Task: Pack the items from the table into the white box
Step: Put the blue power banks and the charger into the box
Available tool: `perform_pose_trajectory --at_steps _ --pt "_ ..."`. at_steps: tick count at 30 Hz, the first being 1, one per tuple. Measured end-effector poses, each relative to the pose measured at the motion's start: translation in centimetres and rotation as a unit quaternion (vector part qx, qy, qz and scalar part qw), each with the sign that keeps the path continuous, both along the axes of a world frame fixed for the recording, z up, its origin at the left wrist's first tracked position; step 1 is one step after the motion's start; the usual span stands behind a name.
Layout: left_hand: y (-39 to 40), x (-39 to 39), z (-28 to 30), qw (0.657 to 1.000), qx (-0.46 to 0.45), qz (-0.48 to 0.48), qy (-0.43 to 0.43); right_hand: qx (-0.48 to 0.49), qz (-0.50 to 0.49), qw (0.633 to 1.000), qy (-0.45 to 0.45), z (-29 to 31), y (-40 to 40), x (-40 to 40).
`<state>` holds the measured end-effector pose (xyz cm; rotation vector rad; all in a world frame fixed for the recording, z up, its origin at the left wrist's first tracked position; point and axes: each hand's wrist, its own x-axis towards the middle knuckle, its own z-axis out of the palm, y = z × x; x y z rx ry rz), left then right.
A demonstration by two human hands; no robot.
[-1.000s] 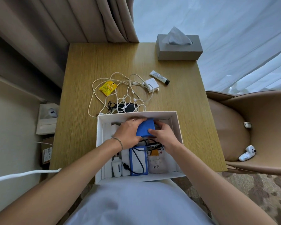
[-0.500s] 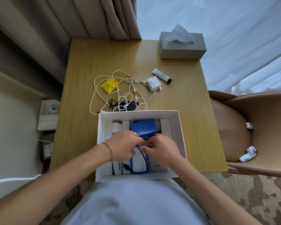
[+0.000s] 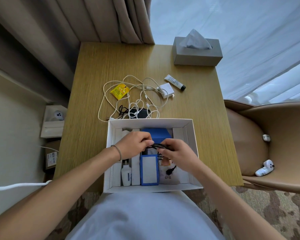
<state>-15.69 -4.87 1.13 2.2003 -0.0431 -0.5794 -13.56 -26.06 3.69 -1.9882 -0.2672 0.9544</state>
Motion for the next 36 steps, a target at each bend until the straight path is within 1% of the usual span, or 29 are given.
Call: perform_pose_trajectory --at_steps 1,4,6,8,12,16,18,20,24,27,30,32,34,36 --pt "0.2 0.0 0.0 1.0 -0.009 0.005 0.0 0.0 0.008 1.0 -0.015 0.2 -0.4 0.5" --pt "0.3 -0.4 -0.3 1.0 -0.018 0.003 0.012 -0.063 0.067 0.989 -0.113 0.3 -1.1 1.5" --pt "0.1 -0.8 -0.6 1.0 -0.007 -0.005 0.017 -0.108 0.132 0.97 -0.173 0.3 -1.0 1.6" --pt "-0.2 -1.4 -1.2 0.999 0.024 -0.022 0.022 -0.141 0.2 0.945 -0.216 0.1 -0.7 1.2" --pt "-1.1 -2.6 -2.3 0.994 0.097 -0.055 -0.002 -0.18 0.284 0.905 -0.26 -1.2 -0.9 -0.3" --pt "-2.1 -3.5 -2.8 0.983 0.152 -0.083 -0.062 -0.229 0.314 0.878 -0.28 -2.7 -0.9 -1.8" --pt "-2.3 -3.7 -2.8 0.98 0.163 -0.082 -0.076 -0.235 0.302 0.873 -0.302 -3.3 -0.9 -2.2" --pt "-2.2 -3.8 -2.7 0.98 0.165 -0.07 -0.09 -0.226 0.284 0.878 -0.312 -3.4 -0.8 -2.2" --pt "-1.7 -3.4 -1.0 0.978 0.154 0.003 -0.141 -0.167 0.208 0.914 -0.306 -1.9 -0.2 -0.8" --pt "-0.8 -2.2 1.0 0.974 0.125 0.061 -0.177 -0.117 0.124 0.937 -0.305 0.2 0.6 1.7" --pt "0.2 -0.2 2.8 0.971 0.102 0.105 -0.192 -0.088 0.049 0.948 -0.302 2.0 1.5 4.9" --pt "0.7 1.0 3.7 0.968 0.096 0.121 -0.196 -0.094 0.022 0.947 -0.308 2.3 2.2 7.2" --pt "0.7 3.9 4.9 0.964 0.101 0.139 -0.201 -0.114 -0.029 0.944 -0.309 2.7 2.1 11.1" --pt "1.2 4.7 5.0 0.964 0.104 0.152 -0.193 -0.167 -0.039 0.935 -0.309 1.5 2.6 13.1"
